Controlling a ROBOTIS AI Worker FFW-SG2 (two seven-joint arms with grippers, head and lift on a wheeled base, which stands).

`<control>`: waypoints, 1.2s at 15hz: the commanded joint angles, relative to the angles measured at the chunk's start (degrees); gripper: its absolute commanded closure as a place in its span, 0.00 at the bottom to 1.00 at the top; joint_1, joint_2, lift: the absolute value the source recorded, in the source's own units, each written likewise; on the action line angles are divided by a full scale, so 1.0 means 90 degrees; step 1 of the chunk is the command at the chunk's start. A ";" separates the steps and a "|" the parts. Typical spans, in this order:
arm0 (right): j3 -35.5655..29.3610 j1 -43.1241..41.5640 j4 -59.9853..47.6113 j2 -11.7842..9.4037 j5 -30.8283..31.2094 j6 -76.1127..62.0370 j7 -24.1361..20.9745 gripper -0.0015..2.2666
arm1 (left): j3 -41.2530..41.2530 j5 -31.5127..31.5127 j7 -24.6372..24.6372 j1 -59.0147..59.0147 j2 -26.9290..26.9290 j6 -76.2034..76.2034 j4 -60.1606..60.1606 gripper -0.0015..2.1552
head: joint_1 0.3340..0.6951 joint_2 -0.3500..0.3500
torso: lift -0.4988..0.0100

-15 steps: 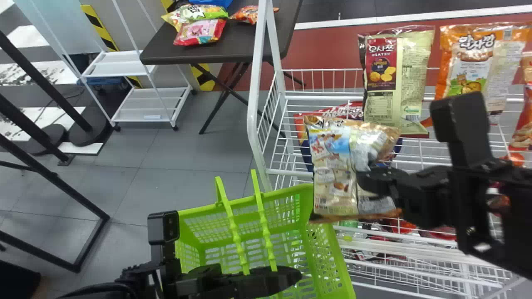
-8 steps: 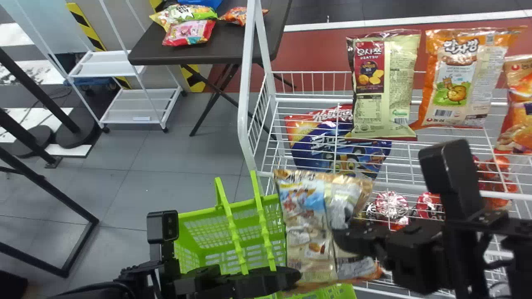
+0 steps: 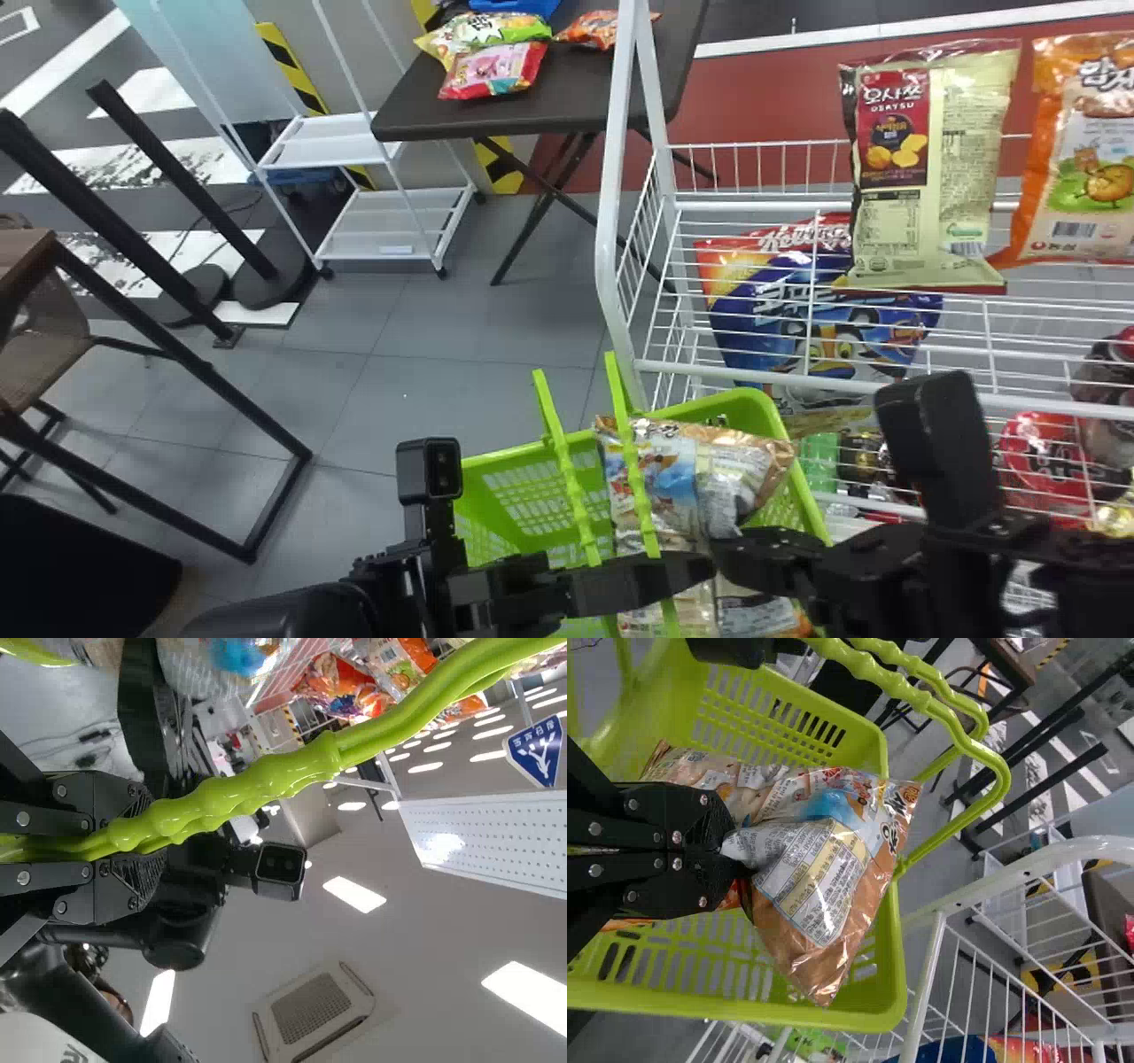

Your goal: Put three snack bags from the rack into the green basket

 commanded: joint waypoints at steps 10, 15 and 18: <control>0.0250 0.0099 0.0753 0.0134 -0.0169 -0.0810 0.0116 0.01 | 0.0141 0.0250 -0.0075 0.0014 -0.0003 0.0185 0.0003 1.00 | 1.00 1.00 | 0.98; -0.0287 0.0099 0.0509 0.0231 -0.0335 -0.1162 0.0116 0.01 | 0.0171 0.0250 -0.0095 0.0014 -0.0003 0.0185 0.0022 1.00 | 1.00 1.00 | 0.98; -0.0805 -0.0145 0.0411 0.0319 -0.0022 -0.1338 0.0087 0.01 | 0.0171 0.0260 -0.0104 0.0024 0.0007 0.0185 0.0022 1.00 | 1.00 1.00 | 0.98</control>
